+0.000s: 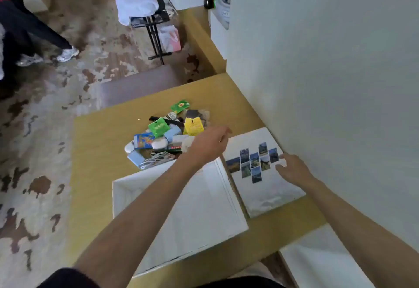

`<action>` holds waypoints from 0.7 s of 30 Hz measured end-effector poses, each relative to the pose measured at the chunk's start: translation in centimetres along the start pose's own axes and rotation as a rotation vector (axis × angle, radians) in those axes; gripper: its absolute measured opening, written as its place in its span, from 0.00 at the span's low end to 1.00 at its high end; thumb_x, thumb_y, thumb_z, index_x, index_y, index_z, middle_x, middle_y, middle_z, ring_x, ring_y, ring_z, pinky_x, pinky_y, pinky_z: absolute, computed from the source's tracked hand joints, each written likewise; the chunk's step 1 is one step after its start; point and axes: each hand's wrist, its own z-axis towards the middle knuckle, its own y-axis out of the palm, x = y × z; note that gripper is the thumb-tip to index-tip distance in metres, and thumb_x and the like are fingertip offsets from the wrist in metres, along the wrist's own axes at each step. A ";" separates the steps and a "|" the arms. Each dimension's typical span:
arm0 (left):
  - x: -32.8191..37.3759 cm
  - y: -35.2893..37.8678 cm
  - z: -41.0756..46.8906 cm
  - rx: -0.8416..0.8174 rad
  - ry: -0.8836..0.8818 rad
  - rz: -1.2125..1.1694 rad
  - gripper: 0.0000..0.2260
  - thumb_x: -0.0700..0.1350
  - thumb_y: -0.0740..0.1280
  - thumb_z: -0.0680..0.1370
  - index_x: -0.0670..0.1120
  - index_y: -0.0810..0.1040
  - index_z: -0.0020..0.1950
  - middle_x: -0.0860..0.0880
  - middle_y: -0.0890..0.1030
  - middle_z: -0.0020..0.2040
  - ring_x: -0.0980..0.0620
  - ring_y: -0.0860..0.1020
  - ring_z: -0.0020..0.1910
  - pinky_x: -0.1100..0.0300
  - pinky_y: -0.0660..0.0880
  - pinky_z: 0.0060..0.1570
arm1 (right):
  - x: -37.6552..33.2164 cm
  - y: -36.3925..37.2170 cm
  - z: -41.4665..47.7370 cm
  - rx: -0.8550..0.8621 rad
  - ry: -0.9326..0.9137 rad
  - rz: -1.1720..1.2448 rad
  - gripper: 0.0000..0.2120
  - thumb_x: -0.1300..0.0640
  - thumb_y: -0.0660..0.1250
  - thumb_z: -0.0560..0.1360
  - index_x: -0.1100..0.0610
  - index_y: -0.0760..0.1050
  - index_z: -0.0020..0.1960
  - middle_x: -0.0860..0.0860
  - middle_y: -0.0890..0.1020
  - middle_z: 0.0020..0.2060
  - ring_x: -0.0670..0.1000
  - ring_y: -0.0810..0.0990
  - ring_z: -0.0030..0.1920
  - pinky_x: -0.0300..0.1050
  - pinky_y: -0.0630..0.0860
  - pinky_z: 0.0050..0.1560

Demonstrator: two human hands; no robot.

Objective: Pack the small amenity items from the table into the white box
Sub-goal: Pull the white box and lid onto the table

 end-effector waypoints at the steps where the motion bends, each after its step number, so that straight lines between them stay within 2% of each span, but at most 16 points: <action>1: 1.2 1.7 1.2 -0.147 0.021 0.061 0.13 0.44 0.56 0.80 0.47 0.74 0.62 0.46 0.78 0.60 0.46 0.75 0.57 0.53 0.74 0.54 | 0.9 0.3 0.0 -0.056 0.040 -0.059 0.23 0.53 0.65 0.77 0.62 0.68 0.69 0.61 0.73 0.65 0.61 0.72 0.64 0.49 0.69 0.61; 3: 3.2 4.8 2.9 -0.420 0.036 0.188 0.15 0.47 0.56 0.79 0.49 0.72 0.65 0.46 0.77 0.61 0.46 0.74 0.58 0.53 0.73 0.54 | 2.1 0.9 -0.1 -0.145 0.093 -0.170 0.31 0.45 0.67 0.75 0.61 0.64 0.70 0.61 0.71 0.67 0.60 0.70 0.66 0.51 0.69 0.64; 5: 4.6 7.8 4.1 -0.641 0.016 0.289 0.15 0.49 0.57 0.79 0.49 0.72 0.65 0.46 0.77 0.60 0.45 0.75 0.58 0.54 0.72 0.50 | 2.5 2.0 -0.4 -0.153 0.119 -0.256 0.37 0.39 0.70 0.71 0.59 0.62 0.70 0.61 0.68 0.68 0.60 0.68 0.68 0.53 0.70 0.64; 7: 4.7 9.7 4.9 -0.735 -0.014 0.369 0.14 0.48 0.58 0.79 0.47 0.73 0.63 0.44 0.77 0.57 0.44 0.76 0.54 0.53 0.72 0.46 | 2.5 2.9 -0.2 -0.097 0.110 -0.307 0.43 0.38 0.72 0.68 0.58 0.57 0.72 0.63 0.66 0.68 0.62 0.66 0.68 0.54 0.70 0.64; 9: 4.5 10.9 5.2 -0.754 -0.067 0.397 0.14 0.48 0.57 0.79 0.46 0.72 0.63 0.44 0.77 0.56 0.44 0.76 0.51 0.52 0.73 0.46 | 2.1 3.1 0.1 -0.078 0.130 -0.328 0.52 0.38 0.75 0.65 0.60 0.50 0.75 0.65 0.64 0.69 0.62 0.65 0.69 0.53 0.69 0.65; 10: 4.4 11.1 5.2 -0.755 -0.099 0.387 0.14 0.47 0.57 0.80 0.46 0.72 0.63 0.44 0.77 0.57 0.44 0.76 0.52 0.52 0.72 0.47 | 1.9 3.1 0.4 -0.079 0.146 -0.311 0.55 0.38 0.76 0.63 0.61 0.50 0.74 0.65 0.64 0.68 0.62 0.66 0.68 0.52 0.70 0.64; 11: 4.3 11.3 5.2 -0.750 -0.129 0.352 0.14 0.47 0.58 0.80 0.46 0.71 0.64 0.43 0.77 0.59 0.44 0.75 0.54 0.54 0.71 0.48 | 1.8 3.0 0.5 -0.072 0.146 -0.277 0.53 0.40 0.78 0.62 0.63 0.53 0.73 0.63 0.67 0.67 0.61 0.70 0.66 0.51 0.72 0.62; 12: 4.2 11.4 5.2 -0.736 -0.161 0.299 0.15 0.47 0.58 0.80 0.46 0.70 0.66 0.43 0.76 0.61 0.44 0.75 0.56 0.55 0.70 0.49 | 1.8 2.9 0.7 -0.056 0.120 -0.234 0.47 0.42 0.78 0.63 0.63 0.58 0.70 0.61 0.71 0.64 0.59 0.74 0.62 0.50 0.75 0.59; 14: 3.8 10.6 5.5 -0.667 -0.233 0.151 0.17 0.47 0.58 0.80 0.46 0.66 0.69 0.43 0.72 0.67 0.44 0.73 0.61 0.56 0.69 0.53 | 1.5 1.9 1.3 -0.020 0.034 -0.058 0.27 0.48 0.74 0.71 0.59 0.68 0.62 0.57 0.78 0.58 0.55 0.79 0.54 0.49 0.80 0.51; 16: 3.4 9.2 6.1 -0.562 -0.331 -0.049 0.19 0.47 0.57 0.81 0.46 0.63 0.72 0.43 0.68 0.72 0.44 0.73 0.62 0.55 0.70 0.57 | 0.4 -0.3 1.6 -0.060 -0.060 0.121 0.11 0.52 0.67 0.77 0.54 0.71 0.56 0.54 0.80 0.55 0.51 0.80 0.50 0.48 0.81 0.47; 19: 2.3 6.0 6.8 -0.360 -0.443 -0.296 0.25 0.46 0.62 0.79 0.43 0.59 0.74 0.42 0.64 0.74 0.48 0.73 0.56 0.57 0.70 0.54 | -2.5 -4.8 2.0 -0.056 -0.271 0.104 0.06 0.52 0.61 0.79 0.54 0.69 0.53 0.53 0.79 0.50 0.51 0.79 0.45 0.54 0.81 0.46; 21: 1.2 2.9 7.0 -0.191 -0.437 -0.317 0.32 0.50 0.68 0.76 0.42 0.57 0.75 0.42 0.62 0.74 0.46 0.69 0.64 0.54 0.68 0.61 | -5.2 -8.0 1.5 -0.065 -0.405 0.068 0.05 0.51 0.59 0.79 0.50 0.68 0.54 0.50 0.78 0.49 0.49 0.79 0.45 0.52 0.81 0.44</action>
